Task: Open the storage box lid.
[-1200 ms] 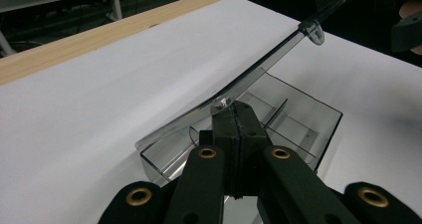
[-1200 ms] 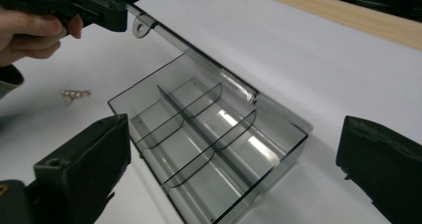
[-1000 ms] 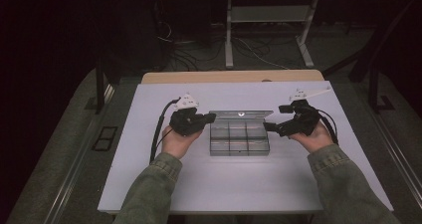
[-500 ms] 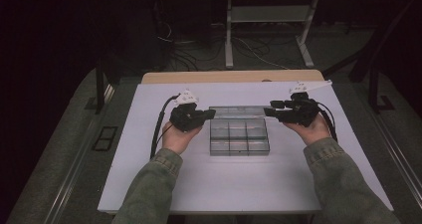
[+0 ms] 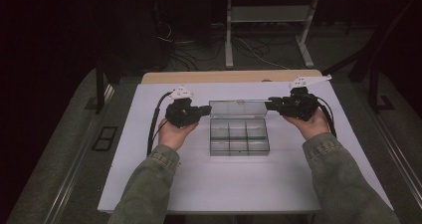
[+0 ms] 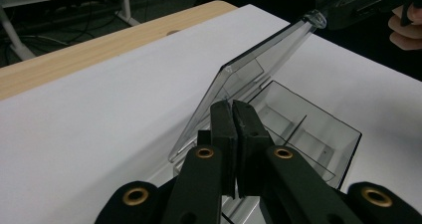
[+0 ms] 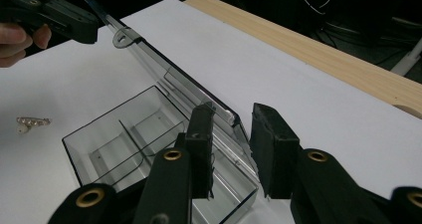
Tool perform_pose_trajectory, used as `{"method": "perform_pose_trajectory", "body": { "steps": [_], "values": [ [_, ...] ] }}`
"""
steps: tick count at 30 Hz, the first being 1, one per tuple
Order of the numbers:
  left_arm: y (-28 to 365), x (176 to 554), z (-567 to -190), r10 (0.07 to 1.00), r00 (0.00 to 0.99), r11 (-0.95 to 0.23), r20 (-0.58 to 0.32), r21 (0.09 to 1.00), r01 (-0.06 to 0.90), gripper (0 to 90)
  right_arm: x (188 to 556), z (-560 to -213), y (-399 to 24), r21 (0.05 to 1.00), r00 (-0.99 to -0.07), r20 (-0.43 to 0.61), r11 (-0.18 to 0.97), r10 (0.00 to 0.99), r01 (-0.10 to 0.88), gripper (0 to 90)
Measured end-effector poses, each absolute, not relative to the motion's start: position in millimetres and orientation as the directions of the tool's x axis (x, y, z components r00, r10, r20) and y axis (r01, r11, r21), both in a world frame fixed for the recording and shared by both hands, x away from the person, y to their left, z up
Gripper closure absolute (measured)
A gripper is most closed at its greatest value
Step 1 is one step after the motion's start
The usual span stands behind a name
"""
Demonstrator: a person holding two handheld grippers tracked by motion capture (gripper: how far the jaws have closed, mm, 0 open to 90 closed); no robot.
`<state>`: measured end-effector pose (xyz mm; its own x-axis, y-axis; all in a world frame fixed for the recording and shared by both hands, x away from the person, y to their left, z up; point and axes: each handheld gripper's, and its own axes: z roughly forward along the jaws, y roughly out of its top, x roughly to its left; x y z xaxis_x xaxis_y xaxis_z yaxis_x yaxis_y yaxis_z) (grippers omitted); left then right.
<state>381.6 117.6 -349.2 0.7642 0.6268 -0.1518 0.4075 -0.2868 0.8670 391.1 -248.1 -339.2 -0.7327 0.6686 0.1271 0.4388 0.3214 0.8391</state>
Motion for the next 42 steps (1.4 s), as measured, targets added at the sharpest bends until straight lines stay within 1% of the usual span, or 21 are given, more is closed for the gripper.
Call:
{"method": "perform_pose_trajectory", "body": {
  "steps": [4,9,11,18,22,26,31,36,42],
  "values": [
    [121.5,385.0,-344.1,0.639,0.754,-0.281,-0.155,0.865,0.415,81.5,395.6,-337.1,-247.3,0.838,-0.731,0.130,0.320,0.670,0.442,69.8],
    [125.1,389.9,-342.3,0.650,0.742,-0.261,-0.165,0.868,0.422,79.2,398.6,-336.0,-246.6,0.837,-0.730,0.133,0.318,0.671,0.445,69.8],
    [125.3,392.7,-342.3,0.651,0.740,-0.262,-0.169,0.866,0.427,76.1,399.7,-336.2,-246.2,0.838,-0.730,0.129,0.319,0.672,0.443,69.7],
    [118.6,402.8,-341.4,0.653,0.736,-0.253,-0.178,0.865,0.434,67.1,403.7,-337.4,-246.5,0.842,-0.730,0.146,0.304,0.668,0.446,69.6],
    [115.0,411.5,-345.6,0.644,0.738,-0.239,-0.201,0.863,0.445,64.6,405.8,-337.7,-247.0,0.839,-0.730,0.163,0.296,0.664,0.456,69.6],
    [112.6,416.4,-352.1,0.629,0.740,-0.212,-0.238,0.863,0.458,64.7,408.0,-336.4,-246.0,0.839,-0.731,0.154,0.302,0.665,0.452,69.4],
    [109.7,419.3,-355.0,0.614,0.746,-0.189,-0.257,0.870,0.456,68.1,411.0,-337.2,-247.1,0.842,-0.731,0.160,0.294,0.663,0.451,69.4],
    [110.5,421.5,-355.5,0.611,0.746,-0.173,-0.266,0.874,0.453,68.5,413.2,-340.2,-247.8,0.836,-0.729,0.177,0.289,0.662,0.466,66.5],
    [110.6,423.1,-357.2,0.619,0.734,-0.146,-0.280,0.877,0.459,69.5,418.4,-347.6,-247.5,0.828,-0.723,0.194,0.284,0.663,0.483,66.1]
  ]
}}
